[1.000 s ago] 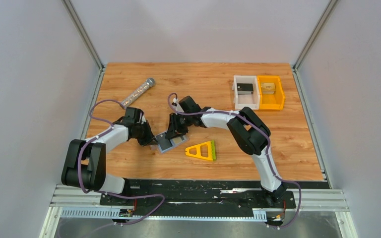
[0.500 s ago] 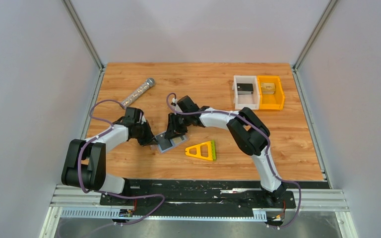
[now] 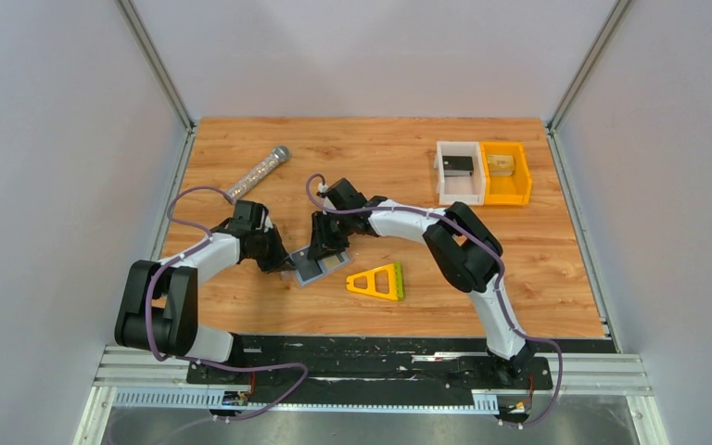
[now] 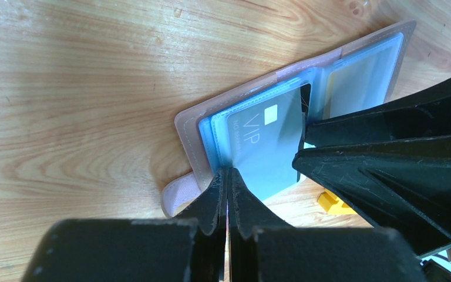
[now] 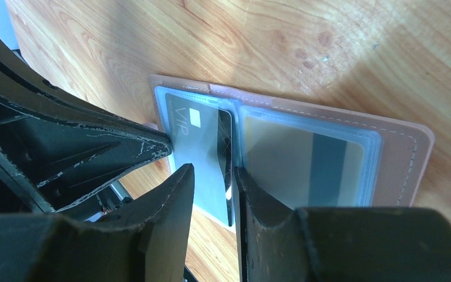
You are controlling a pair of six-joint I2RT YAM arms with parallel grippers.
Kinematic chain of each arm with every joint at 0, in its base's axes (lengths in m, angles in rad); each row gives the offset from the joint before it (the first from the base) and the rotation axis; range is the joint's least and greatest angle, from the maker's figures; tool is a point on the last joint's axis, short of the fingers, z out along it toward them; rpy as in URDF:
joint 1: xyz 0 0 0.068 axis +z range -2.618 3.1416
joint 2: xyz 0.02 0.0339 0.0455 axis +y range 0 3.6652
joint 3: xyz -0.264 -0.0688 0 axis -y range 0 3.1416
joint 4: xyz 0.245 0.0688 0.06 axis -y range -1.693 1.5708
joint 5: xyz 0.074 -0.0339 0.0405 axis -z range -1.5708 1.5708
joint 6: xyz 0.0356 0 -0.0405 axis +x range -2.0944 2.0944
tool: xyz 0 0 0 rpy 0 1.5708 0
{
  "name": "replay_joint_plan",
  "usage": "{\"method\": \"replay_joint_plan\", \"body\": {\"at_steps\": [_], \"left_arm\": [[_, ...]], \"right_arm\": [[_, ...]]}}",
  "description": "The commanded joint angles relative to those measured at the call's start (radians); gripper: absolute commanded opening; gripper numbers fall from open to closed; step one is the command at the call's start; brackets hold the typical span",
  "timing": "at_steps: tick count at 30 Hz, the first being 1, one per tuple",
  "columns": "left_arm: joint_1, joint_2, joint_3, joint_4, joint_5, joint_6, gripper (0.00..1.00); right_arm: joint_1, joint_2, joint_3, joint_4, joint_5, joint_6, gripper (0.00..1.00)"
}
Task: Take the credit cards out of the card holder
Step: Remove the credit card from the card holder.
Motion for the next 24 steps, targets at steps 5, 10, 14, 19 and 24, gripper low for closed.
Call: {"method": "replay_joint_plan", "body": {"at_steps": [5,10,14,19,24], "left_arm": [[0.000,0.030,-0.033,0.002,-0.042,0.023,0.00],[0.000,0.048,-0.030,0.006,-0.041,0.028,0.00],[0.000,0.056,-0.028,0.010,-0.036,0.025,0.00],[0.000,0.058,-0.028,0.009,-0.035,0.026,0.00],[0.000,0.055,-0.030,0.009,-0.033,0.027,0.00]], "right_arm": [[-0.020,0.024,-0.033,0.119,-0.148,0.000,0.32],[-0.048,-0.009,-0.115,0.250,-0.225,0.040,0.27],[-0.067,-0.012,-0.135,0.288,-0.276,0.055,0.20],[-0.071,-0.006,-0.143,0.358,-0.317,0.074,0.21],[-0.071,0.011,-0.136,0.360,-0.321,0.077,0.20]]}}
